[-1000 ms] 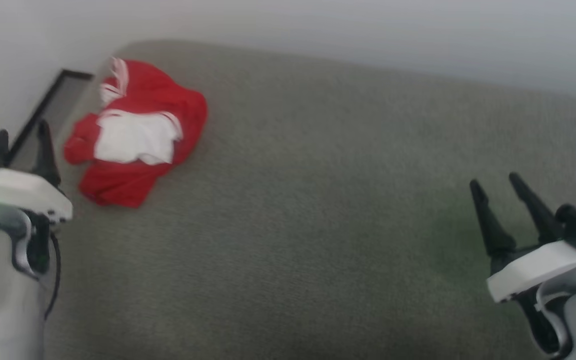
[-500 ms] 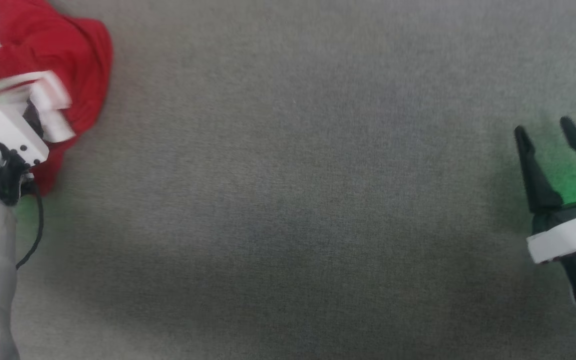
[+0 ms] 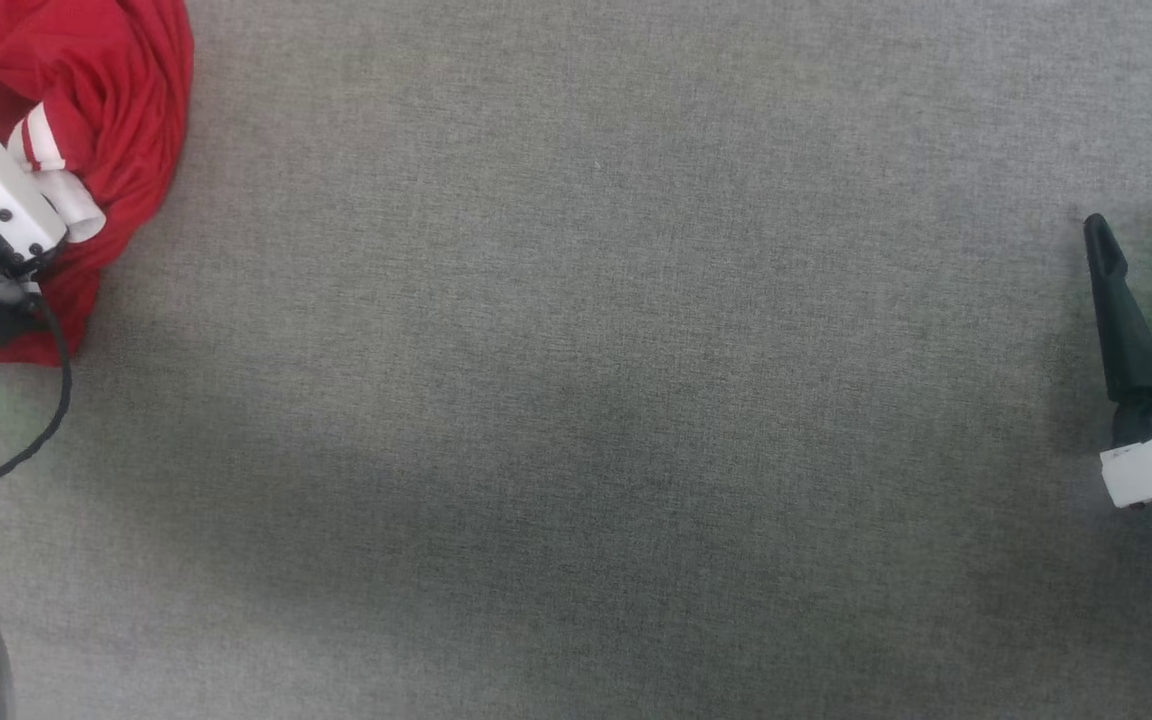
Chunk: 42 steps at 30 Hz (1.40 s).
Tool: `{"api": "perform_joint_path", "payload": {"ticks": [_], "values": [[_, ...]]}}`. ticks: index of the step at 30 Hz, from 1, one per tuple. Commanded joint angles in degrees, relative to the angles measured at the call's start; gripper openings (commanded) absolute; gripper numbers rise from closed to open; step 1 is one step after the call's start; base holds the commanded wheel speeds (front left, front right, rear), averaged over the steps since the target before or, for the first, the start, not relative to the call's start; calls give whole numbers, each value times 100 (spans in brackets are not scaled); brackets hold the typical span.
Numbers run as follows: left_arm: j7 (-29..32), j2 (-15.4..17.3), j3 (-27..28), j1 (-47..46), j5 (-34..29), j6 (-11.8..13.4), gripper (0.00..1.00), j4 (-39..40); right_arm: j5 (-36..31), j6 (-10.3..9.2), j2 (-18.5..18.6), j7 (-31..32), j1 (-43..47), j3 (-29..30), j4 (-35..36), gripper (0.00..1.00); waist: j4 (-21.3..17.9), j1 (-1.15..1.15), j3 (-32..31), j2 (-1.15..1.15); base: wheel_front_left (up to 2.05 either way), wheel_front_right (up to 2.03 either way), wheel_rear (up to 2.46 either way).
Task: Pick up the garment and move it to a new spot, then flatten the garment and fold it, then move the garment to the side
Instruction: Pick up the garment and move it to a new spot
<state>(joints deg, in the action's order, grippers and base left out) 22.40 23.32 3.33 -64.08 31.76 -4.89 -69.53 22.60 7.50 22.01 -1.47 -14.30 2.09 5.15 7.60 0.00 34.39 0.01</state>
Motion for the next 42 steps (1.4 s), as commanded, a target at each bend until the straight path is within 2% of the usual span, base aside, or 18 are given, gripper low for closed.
{"api": "perform_joint_path", "payload": {"ticks": [1, 2, 6, 7, 10, 16, 20, 27, 37, 42], "values": [[98, -594, -189, 691, -76, -42, 49, -509, -26, -2, -20, 12, 0, 26, 7, 100, 22, 0, -54, -1, 0, 0, 0], [-24, -506, -212, 676, -112, -55, 0, -475, -29, -2, -34, 12, 4, 28, -8, 100, 28, 0, -92, -1, 0, 0, 0], [-554, -99, -331, 509, -290, -108, 0, -286, -18, -2, -113, -52, 34, 17, -126, 100, 55, 0, -328, -1, 0, 0, 0], [-554, -99, -331, 509, -290, -108, 0, -286, -18, -2, -113, -52, 34, 17, -126, 100, 55, 0, -328, -1, 0, 0, 0], [-1033, 167, -423, 326, -389, -146, 0, -93, -10, -2, -170, -124, 52, -22, -248, 100, 72, 0, -560, -1, 0, 0, 0], [-1610, 449, -770, 143, -632, -226, 0, 204, -16, -2, -339, -293, 153, -111, -558, 100, 120, 0, -1261, -1, 0, 0, 0], [-1668, 588, -985, 58, -707, -250, 0, 463, -27, -2, -452, -348, 260, -121, -707, 100, 148, 0, -1658, -1, 0, 0, 0], [-1407, 780, -1424, -61, -689, -252, 0, 1265, -58, -2, -627, -412, 406, -104, -873, 100, 191, 0, -2214, -1, 0, 0, 0], [-460, 1042, -1720, 239, -446, -251, 0, 2911, -101, -2, -827, -503, 540, -77, -1022, 100, 29, 0, -2746, -1, 0, 0, 0], [109, 1128, -1749, 598, -347, -68, 0, 4084, -121, -2, -875, -529, 576, 26, -1061, 100, -204, 0, -2882, -1, 0, 0, 0]]}}
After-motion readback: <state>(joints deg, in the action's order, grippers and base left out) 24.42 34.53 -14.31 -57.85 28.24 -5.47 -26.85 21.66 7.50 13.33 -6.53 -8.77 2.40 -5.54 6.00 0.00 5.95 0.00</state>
